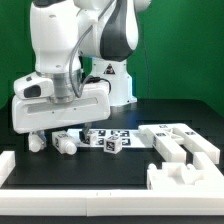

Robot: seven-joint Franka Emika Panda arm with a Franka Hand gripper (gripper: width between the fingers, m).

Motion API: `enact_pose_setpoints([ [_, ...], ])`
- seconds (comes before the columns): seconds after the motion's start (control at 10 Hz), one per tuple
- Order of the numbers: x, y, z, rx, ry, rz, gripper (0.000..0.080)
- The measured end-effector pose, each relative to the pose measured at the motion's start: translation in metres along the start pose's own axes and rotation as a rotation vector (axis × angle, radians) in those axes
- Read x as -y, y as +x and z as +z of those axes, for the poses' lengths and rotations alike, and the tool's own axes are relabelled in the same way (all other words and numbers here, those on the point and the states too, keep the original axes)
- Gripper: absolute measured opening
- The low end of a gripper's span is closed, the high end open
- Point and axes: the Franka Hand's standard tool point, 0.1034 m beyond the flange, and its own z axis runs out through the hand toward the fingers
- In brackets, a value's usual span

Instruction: Assemble chair

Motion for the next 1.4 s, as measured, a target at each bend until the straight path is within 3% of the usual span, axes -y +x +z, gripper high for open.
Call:
enact_pose_setpoints([
  [0.1, -0.001, 0.000, 0.000, 0.000, 0.000, 0.001, 0.0456],
  [0.2, -0.001, 0.000, 0.000, 0.000, 0.000, 0.001, 0.0456],
  [0.3, -0.001, 0.000, 0.000, 0.000, 0.000, 0.001, 0.0318],
  [0.4, -0.001, 0.001, 0.000, 0.000, 0.000, 0.000, 0.0284],
  [0.5, 0.000, 0.011, -0.005, 0.010, 0.018, -0.016, 0.0284],
  [0.6, 0.001, 0.032, -0.015, 0.004, 0.028, -0.037, 0.0284],
  [0.7, 0.004, 0.049, -0.021, -0.016, 0.015, -0.075, 0.0284],
  [0.8, 0.010, 0.053, -0.021, -0.018, 0.011, -0.107, 0.0284],
  [1.2, 0.008, 0.052, -0.020, -0.015, 0.010, -0.145, 0.0284],
  [1.4, 0.008, 0.073, -0.026, -0.020, -0.013, -0.439, 0.0284],
])
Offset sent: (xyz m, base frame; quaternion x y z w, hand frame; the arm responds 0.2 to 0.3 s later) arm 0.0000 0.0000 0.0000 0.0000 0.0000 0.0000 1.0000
